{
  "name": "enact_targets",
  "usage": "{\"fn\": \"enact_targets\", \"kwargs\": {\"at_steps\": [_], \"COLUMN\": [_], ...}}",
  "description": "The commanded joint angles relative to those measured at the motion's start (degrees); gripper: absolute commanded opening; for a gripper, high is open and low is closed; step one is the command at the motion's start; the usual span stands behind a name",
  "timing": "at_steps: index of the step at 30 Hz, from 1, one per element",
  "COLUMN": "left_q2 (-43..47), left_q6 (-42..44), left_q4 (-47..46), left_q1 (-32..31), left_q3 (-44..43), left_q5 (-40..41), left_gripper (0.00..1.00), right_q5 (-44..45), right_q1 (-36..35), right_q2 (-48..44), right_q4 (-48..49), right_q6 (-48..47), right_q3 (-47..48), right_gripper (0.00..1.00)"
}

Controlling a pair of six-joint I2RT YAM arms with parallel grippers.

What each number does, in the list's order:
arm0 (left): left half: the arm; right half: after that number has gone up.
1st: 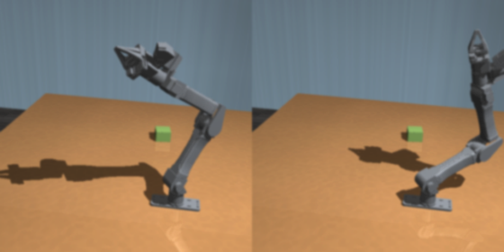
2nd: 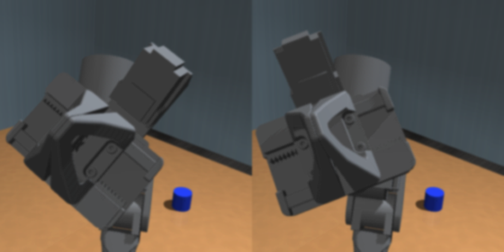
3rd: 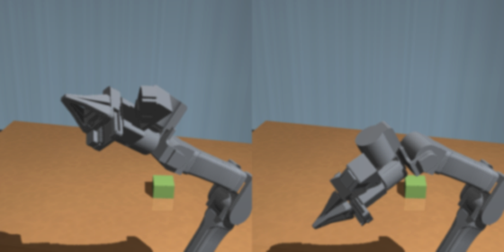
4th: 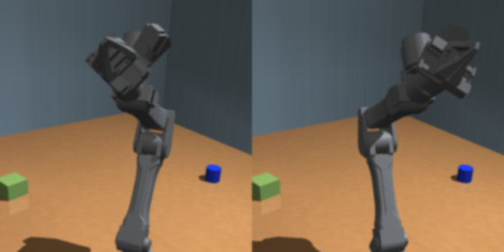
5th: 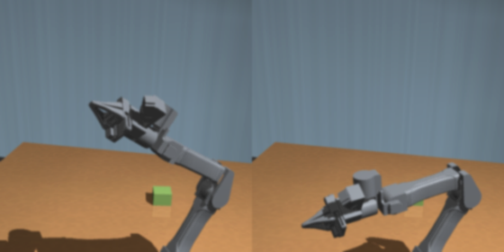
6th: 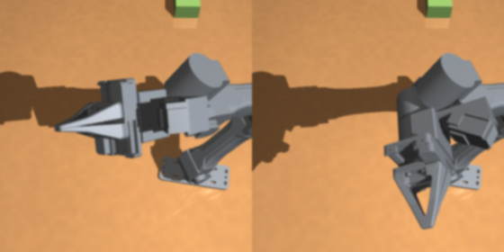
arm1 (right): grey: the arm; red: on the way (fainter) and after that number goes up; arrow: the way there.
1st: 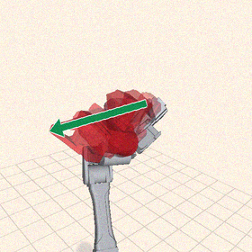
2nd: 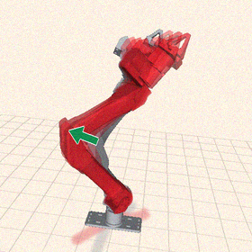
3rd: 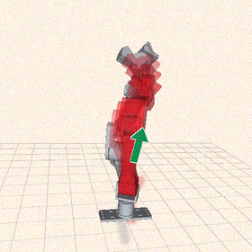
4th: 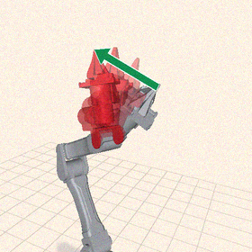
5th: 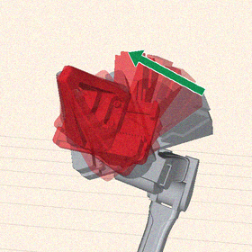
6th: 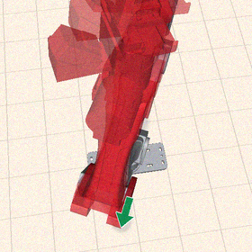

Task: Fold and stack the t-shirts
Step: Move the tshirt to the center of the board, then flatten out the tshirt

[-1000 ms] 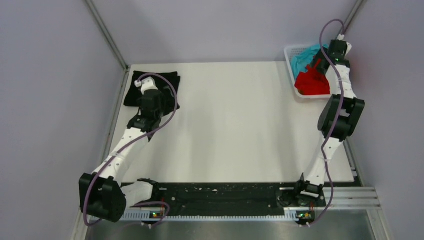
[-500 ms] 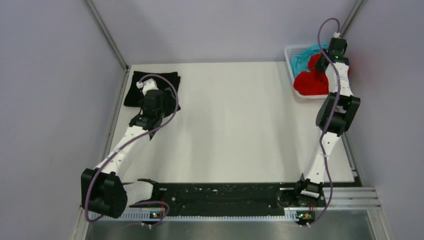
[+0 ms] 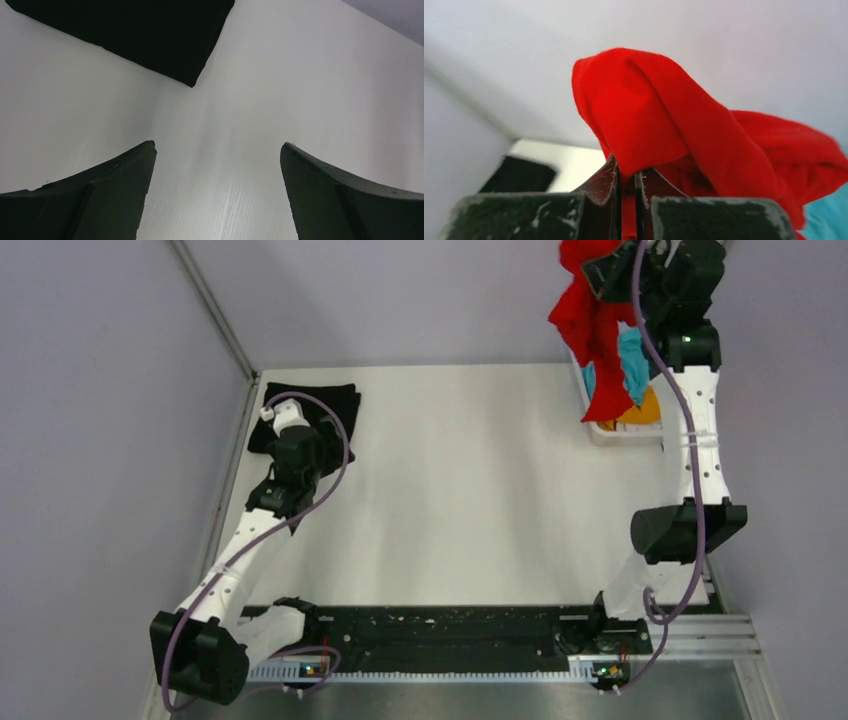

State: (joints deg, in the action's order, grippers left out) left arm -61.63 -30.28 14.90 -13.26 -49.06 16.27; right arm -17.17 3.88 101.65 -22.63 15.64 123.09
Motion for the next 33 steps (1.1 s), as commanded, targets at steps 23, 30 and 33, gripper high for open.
{"fn": "enact_targets", "kwargs": {"at_steps": [23,30,33], "left_q2": [13.16,8.59,7.87], "left_q6": [-8.95,-13.45,-18.08], "left_q4": [18.26,27.71,32.26], "left_q1": [0.34,0.34,0.25], "left_q3": [4.14,4.80,6.67], "left_q5": [6.85,-3.18,-5.72], "left_gripper": [0.99,0.99,0.99], "right_q5": [9.20,18.88,17.88], "right_q1": [-14.61,-14.82,-15.53], "right_q2": [-20.59,-27.63,-28.43], "right_q4": [5.72,1.08,1.82], "right_q6": [15.44,8.56,7.45], "right_q3": [-63.48,-69.19,-70.80], "right_gripper": [0.81,0.91,0.99]}}
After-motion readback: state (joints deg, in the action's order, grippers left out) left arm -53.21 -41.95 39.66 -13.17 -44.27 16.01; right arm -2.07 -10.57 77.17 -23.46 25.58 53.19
